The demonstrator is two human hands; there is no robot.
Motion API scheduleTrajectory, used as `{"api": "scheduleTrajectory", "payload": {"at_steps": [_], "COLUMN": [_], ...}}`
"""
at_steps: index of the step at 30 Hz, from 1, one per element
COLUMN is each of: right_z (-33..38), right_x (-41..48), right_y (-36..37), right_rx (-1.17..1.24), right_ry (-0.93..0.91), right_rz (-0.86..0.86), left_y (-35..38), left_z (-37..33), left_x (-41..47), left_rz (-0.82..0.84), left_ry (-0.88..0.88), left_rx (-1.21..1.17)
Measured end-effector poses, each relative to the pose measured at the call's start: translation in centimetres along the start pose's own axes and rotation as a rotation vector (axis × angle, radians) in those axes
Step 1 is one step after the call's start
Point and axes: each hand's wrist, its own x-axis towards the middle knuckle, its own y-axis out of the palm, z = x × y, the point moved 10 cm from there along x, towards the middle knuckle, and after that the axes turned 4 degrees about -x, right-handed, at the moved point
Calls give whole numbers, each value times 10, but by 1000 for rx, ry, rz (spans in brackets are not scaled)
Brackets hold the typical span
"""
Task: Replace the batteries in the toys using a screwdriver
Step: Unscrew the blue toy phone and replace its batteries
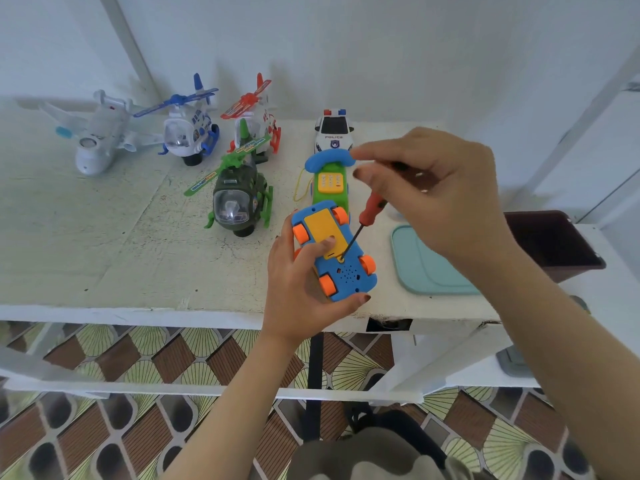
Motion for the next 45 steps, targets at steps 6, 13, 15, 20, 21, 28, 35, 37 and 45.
{"api": "scheduleTrajectory", "payload": {"at_steps": [6,13,15,20,21,28,35,37,45], "right_z": [9,9,12,30,29,13,11,11,16], "right_x": [-9,-11,-11,-19,-18,-16,-16,-21,-24], "right_y": [5,25,21,5,2,7,10,5,-5], "right_rx": [-297,115,63,-328,-392,-571,-43,-57,-357], "right_ry": [-111,-23,-50,-207,-196,-25,-92,-96,-156], "right_rz": [-56,309,266,-69,-133,-36,178,131,-144], "left_y": [2,2,2,4,4,8,3,3,6], "left_z": [4,4,4,5,5,10,2,1,4], "left_x": [0,0,0,1,1,-1,0,0,0], "left_rz": [15,25,29,35,33,46,25,27,35], "left_ry": [-8,-9,-13,-20,-14,-22,7,0,-1], "left_rx": [-46,-4,11,24,9,-149,-43,-2,-53]}}
